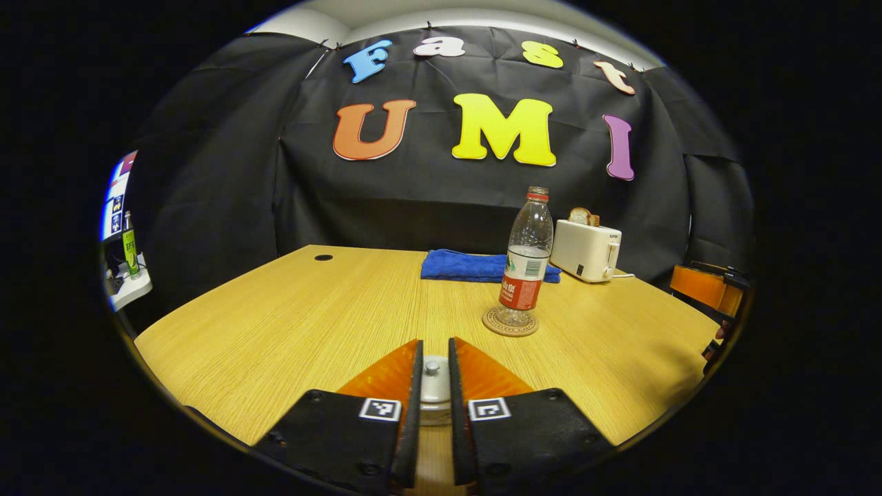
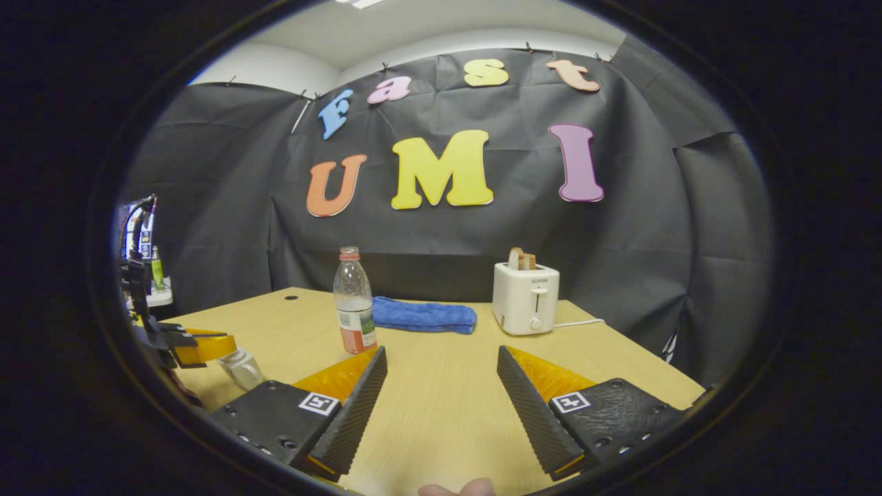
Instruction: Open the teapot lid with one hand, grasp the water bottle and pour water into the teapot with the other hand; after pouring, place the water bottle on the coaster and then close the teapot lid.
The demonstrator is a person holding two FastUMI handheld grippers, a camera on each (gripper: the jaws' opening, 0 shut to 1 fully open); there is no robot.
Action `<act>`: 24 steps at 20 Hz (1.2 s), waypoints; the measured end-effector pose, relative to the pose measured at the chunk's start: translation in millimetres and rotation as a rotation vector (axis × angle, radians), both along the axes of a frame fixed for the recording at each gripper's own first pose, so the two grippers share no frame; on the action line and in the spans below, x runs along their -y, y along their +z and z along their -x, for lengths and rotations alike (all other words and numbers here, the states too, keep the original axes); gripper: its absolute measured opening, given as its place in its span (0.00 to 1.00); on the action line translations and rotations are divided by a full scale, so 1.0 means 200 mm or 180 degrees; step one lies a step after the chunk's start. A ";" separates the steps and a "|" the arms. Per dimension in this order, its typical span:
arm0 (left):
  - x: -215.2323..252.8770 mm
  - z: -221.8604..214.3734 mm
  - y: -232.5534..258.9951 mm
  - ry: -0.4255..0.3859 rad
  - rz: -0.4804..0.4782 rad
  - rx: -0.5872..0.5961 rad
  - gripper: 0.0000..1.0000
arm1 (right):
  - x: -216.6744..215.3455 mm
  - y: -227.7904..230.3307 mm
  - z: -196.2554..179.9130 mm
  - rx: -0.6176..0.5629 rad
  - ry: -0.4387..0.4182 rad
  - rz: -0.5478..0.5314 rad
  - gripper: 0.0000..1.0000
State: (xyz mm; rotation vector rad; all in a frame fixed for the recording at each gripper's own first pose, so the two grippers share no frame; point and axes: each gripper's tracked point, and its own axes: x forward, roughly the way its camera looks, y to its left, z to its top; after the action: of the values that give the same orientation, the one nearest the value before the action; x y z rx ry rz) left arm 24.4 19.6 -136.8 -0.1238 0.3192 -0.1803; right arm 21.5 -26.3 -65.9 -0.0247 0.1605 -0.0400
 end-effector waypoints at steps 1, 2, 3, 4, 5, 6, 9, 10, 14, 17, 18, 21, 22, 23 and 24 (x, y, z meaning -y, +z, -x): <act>-0.01 0.01 0.02 0.0036 -0.0045 0.0011 0.27 | 0.00 0.02 0.01 0.0012 -0.0008 -0.0030 0.93; -0.03 0.01 0.04 0.0083 -0.0084 0.0028 0.55 | 0.01 0.04 0.02 0.0028 -0.0026 -0.0047 0.96; -0.05 0.01 0.09 0.0147 -0.0103 0.0090 0.75 | 0.02 0.06 0.04 0.0061 -0.0044 -0.0061 0.96; -0.06 0.02 0.15 0.0205 -0.0126 0.0180 0.96 | 0.03 0.09 0.05 0.0115 -0.0054 -0.0067 0.96; -0.07 0.03 0.23 0.0254 -0.0130 0.0297 1.00 | 0.03 0.12 0.05 0.0177 -0.0068 -0.0053 0.96; -0.06 0.03 0.32 0.0296 -0.0125 0.0412 1.00 | 0.02 0.14 0.05 0.0225 -0.0063 -0.0023 0.96; 0.02 0.08 0.58 0.0300 -0.0099 0.0725 1.00 | -0.08 0.22 0.09 0.0376 0.0103 -0.0013 0.92; 0.04 0.10 0.65 0.0309 -0.0129 0.0812 1.00 | -0.12 0.23 0.10 0.0393 0.0152 -0.0041 0.96; 0.08 0.19 0.74 0.0456 -0.0279 0.1011 1.00 | -0.16 0.24 0.18 0.0406 0.0077 0.0113 0.93; 0.15 0.24 0.72 0.0318 -0.0197 0.1033 1.00 | -0.23 0.27 0.24 0.0486 0.0110 0.0233 0.94; 0.14 0.25 0.70 0.0298 -0.0162 0.1018 0.99 | -0.24 0.27 0.25 0.0484 0.0113 0.0247 0.96; 0.13 0.28 0.72 0.0262 -0.0039 0.1025 0.99 | -0.26 0.26 0.29 0.0500 0.0112 0.0184 0.96; 0.13 0.29 0.74 0.0247 -0.0015 0.1030 0.99 | -0.26 0.25 0.31 0.0496 0.0110 0.0153 0.95; 0.13 0.30 0.74 0.0233 -0.0002 0.1037 0.99 | -0.26 0.24 0.32 0.0496 0.0099 0.0142 0.96; 0.13 0.30 0.74 0.0226 -0.0001 0.1057 0.99 | -0.25 0.24 0.32 0.0491 0.0077 0.0137 0.95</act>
State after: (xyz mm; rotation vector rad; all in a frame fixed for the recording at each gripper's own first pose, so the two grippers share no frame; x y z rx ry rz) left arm -36.0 -6.3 12.0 -0.1027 -0.0160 -0.1276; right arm -43.0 22.9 -18.8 -0.0663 0.0050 -0.0212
